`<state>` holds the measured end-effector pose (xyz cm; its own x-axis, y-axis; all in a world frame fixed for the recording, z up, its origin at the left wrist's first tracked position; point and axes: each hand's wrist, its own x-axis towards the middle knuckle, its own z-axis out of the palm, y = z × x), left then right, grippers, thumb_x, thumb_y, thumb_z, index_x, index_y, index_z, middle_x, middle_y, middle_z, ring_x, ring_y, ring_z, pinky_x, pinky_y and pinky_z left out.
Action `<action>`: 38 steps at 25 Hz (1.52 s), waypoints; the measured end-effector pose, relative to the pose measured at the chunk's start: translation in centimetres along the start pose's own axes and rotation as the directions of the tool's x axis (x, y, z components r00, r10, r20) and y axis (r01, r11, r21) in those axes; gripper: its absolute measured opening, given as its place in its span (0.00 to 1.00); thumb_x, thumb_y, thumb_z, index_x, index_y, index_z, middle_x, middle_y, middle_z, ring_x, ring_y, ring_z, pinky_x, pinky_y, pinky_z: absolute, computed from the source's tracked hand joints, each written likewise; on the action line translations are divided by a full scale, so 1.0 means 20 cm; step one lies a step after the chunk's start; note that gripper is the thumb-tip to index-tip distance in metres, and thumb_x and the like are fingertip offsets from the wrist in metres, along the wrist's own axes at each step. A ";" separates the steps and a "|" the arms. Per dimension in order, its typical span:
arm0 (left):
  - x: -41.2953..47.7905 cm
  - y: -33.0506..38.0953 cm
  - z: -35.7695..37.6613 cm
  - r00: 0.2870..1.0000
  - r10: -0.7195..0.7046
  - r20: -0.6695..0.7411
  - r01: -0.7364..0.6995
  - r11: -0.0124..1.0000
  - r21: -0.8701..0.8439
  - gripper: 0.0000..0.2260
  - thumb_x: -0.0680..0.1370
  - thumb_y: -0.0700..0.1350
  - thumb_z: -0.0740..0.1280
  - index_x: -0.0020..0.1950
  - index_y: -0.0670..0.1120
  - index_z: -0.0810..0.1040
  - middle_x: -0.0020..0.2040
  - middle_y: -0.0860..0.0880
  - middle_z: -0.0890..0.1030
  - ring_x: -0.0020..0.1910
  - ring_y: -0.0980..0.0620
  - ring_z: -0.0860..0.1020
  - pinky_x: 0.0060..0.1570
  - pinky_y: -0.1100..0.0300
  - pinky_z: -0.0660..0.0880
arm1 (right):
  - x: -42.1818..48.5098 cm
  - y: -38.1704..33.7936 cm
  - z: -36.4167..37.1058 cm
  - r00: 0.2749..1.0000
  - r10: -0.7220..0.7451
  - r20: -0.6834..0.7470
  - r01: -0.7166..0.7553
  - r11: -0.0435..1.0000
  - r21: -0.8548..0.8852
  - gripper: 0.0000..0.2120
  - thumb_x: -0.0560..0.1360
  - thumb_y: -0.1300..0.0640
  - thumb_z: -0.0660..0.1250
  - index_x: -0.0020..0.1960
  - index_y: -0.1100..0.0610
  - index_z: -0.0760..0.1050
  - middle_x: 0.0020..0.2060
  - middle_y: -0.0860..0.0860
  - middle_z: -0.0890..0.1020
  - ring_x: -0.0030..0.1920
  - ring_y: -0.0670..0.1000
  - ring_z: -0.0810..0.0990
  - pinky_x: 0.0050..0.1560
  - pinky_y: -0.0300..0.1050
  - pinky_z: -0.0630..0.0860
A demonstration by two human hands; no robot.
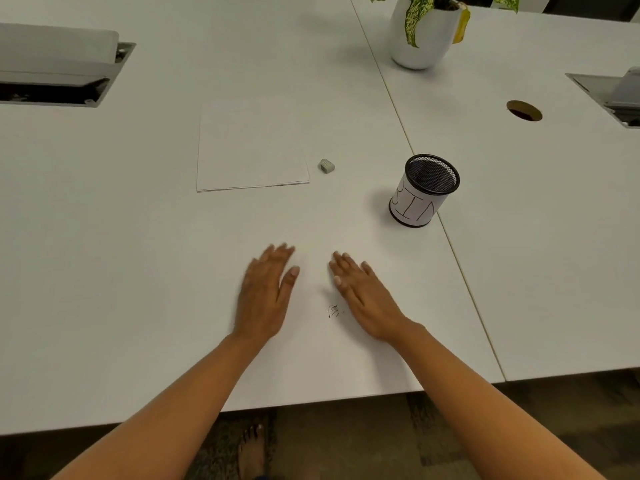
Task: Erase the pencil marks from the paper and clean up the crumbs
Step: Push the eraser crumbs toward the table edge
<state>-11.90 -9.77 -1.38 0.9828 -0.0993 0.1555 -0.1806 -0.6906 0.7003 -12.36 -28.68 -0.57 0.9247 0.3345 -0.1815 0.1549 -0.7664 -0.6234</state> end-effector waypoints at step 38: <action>-0.09 -0.06 0.05 0.996 -0.086 0.006 0.069 0.842 0.536 0.30 0.77 0.56 0.39 0.73 0.45 0.61 0.74 0.44 0.62 0.73 0.45 0.58 0.70 0.43 0.49 | -0.20 0.04 0.01 0.994 0.095 -0.051 -0.099 0.992 -0.081 0.28 0.77 0.41 0.37 0.73 0.53 0.45 0.73 0.45 0.47 0.73 0.40 0.42 0.70 0.36 0.35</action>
<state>-13.48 -9.46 -3.25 0.9949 -0.0443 0.0908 -0.0640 -0.9718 0.2269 -15.99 -30.51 -0.59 0.9517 0.2317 -0.2014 0.0899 -0.8376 -0.5388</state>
